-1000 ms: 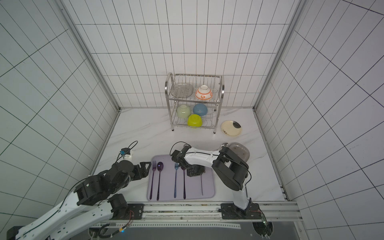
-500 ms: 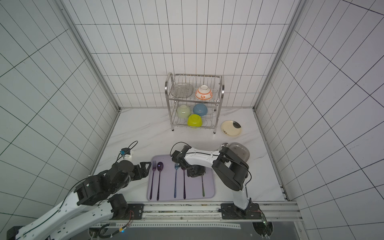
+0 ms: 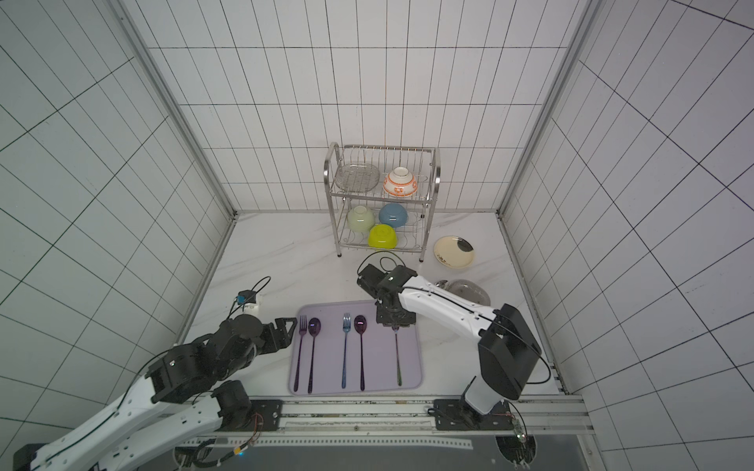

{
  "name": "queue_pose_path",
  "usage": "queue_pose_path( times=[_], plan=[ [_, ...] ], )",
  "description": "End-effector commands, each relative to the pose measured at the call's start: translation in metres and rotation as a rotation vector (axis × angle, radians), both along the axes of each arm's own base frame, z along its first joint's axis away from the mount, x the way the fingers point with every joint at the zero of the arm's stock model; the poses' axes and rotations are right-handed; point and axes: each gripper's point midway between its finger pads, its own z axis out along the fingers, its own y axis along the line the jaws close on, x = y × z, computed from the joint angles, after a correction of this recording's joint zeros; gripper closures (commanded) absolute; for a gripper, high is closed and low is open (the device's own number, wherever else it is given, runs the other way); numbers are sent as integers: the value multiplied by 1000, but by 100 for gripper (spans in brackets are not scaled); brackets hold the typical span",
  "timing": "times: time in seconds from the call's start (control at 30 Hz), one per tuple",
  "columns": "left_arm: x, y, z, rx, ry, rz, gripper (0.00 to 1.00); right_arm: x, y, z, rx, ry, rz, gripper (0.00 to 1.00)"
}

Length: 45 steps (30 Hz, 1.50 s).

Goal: Set the spoon and fork side by side
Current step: Pick up the spoon from the center of the board.

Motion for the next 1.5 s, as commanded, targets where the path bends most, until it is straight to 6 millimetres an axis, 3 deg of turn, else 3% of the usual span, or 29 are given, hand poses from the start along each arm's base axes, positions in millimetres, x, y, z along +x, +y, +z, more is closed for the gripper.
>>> queue_pose_path(
  times=[0.0, 0.13, 0.23, 0.5, 0.73, 1.07, 1.2, 1.37, 1.47],
  plan=[
    [2, -5, 4, -4, -13, -19, 13, 14, -30, 0, 79, 24, -144, 66],
    [3, -7, 2, 8, -5, -23, 13, 49, -66, -9, 193, 1, -378, 61],
    [4, -8, 0, 20, 1, -25, 13, 74, -81, -23, 228, -11, -503, 60],
    [5, -8, -3, 26, 15, -16, 13, 120, -70, -56, 247, -7, -623, 60],
    [5, -6, -2, 27, 12, -6, 13, 131, -67, -81, 204, 25, -666, 61],
    [6, -5, -4, 29, 6, -2, 13, 127, -69, -104, 163, 75, -699, 66],
    [6, -6, -5, 33, 12, -6, 13, 130, -72, -104, 155, 59, -726, 78],
    [5, -7, -7, 32, 25, -3, 13, 141, -81, -91, 155, -30, -759, 99],
    [5, -6, -8, 27, 29, 4, 13, 149, -86, -81, 148, -83, -751, 100]
  ],
)
